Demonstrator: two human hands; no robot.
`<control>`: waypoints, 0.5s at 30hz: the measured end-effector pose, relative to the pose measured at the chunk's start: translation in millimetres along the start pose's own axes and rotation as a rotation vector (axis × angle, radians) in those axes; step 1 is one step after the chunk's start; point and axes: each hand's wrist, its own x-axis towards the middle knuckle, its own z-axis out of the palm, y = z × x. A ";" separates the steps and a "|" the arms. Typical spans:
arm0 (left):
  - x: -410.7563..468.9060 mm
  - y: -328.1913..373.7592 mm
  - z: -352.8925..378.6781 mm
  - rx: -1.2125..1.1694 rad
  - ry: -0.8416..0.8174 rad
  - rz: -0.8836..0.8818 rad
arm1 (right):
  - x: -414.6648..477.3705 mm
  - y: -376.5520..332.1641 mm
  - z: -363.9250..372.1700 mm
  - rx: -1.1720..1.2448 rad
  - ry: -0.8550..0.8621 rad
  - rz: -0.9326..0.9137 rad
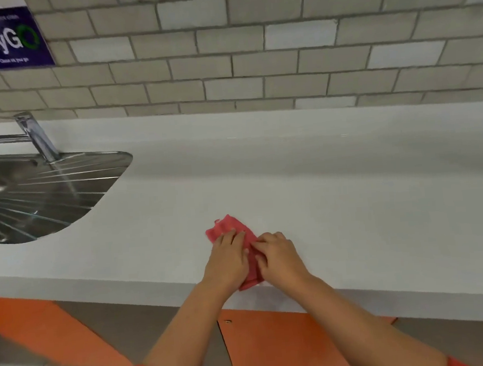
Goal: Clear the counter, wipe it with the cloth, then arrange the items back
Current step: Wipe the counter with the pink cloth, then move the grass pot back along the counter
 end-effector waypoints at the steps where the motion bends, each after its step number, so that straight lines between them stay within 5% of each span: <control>1: -2.0 1.8 -1.2 0.011 0.010 0.004 | -2.9 0.6 -0.2 0.001 0.006 -0.002; 9: -2.4 33.6 -12.4 0.184 -0.004 -0.132 | -19.8 11.6 -22.3 0.012 -0.060 -0.014; 15: 4.5 106.0 -2.9 0.059 0.018 0.066 | -41.0 54.8 -70.0 0.075 -0.043 0.139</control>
